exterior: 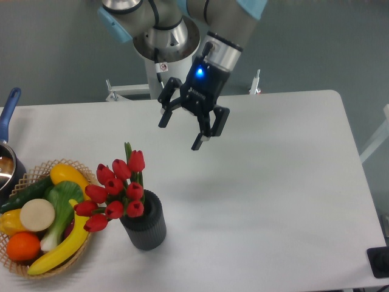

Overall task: Pick up the flowers from the vase
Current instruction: 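Move the open gripper down toward the red tulips in the black vase, then lower the gripper around the tulip stems above the vase rim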

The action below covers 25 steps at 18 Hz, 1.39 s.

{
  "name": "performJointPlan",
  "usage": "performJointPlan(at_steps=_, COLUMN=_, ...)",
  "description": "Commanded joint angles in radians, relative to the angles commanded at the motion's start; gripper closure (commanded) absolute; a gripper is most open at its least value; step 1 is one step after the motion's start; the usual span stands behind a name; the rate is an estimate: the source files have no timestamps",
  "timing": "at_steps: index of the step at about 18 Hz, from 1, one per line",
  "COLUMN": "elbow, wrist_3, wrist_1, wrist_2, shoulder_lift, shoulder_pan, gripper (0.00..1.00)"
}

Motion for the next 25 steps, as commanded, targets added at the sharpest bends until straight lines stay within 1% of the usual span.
performJointPlan(at_steps=3, elbow=0.046, wrist_3=-0.002, wrist_1=0.000, wrist_2=0.000, shoulder_lift=-0.075, shoulder_pan=-0.047, gripper=0.00)
performJointPlan(at_steps=6, elbow=0.074, wrist_3=-0.009, wrist_1=0.012, wrist_2=-0.002, shoulder_lift=-0.121, shoulder_pan=-0.072, gripper=0.00)
performJointPlan(at_steps=9, elbow=0.101, wrist_3=-0.011, wrist_1=0.038, wrist_2=-0.003, shoulder_lift=-0.181, shoulder_pan=-0.101, gripper=0.00)
performJointPlan(at_steps=11, elbow=0.120, wrist_3=-0.027, wrist_1=0.041, wrist_2=-0.003, shoulder_lift=-0.196, shoulder_pan=-0.112, gripper=0.00)
performJointPlan(at_steps=13, elbow=0.124, wrist_3=-0.066, wrist_1=0.043, wrist_2=-0.005, shoulder_lift=-0.201, shoulder_pan=-0.114, gripper=0.00)
performJointPlan(at_steps=16, elbow=0.127, wrist_3=-0.086, wrist_1=0.043, wrist_2=-0.012, shoulder_lift=-0.206, shoulder_pan=-0.118, gripper=0.00)
performJointPlan(at_steps=19, elbow=0.138, wrist_3=-0.138, wrist_1=0.043, wrist_2=-0.015, shoulder_lift=-0.216, shoulder_pan=-0.132, gripper=0.00)
performJointPlan(at_steps=21, elbow=0.153, wrist_3=-0.199, wrist_1=0.044, wrist_2=-0.017, shoulder_lift=-0.227, shoulder_pan=-0.152, gripper=0.00)
performJointPlan(at_steps=22, elbow=0.154, wrist_3=-0.207, wrist_1=0.057, wrist_2=-0.014, shoulder_lift=-0.235, shoulder_pan=-0.155, gripper=0.00)
performJointPlan(at_steps=25, elbow=0.152, wrist_3=-0.206, wrist_1=0.121, wrist_2=-0.011, shoulder_lift=-0.255, shoulder_pan=-0.169, gripper=0.00)
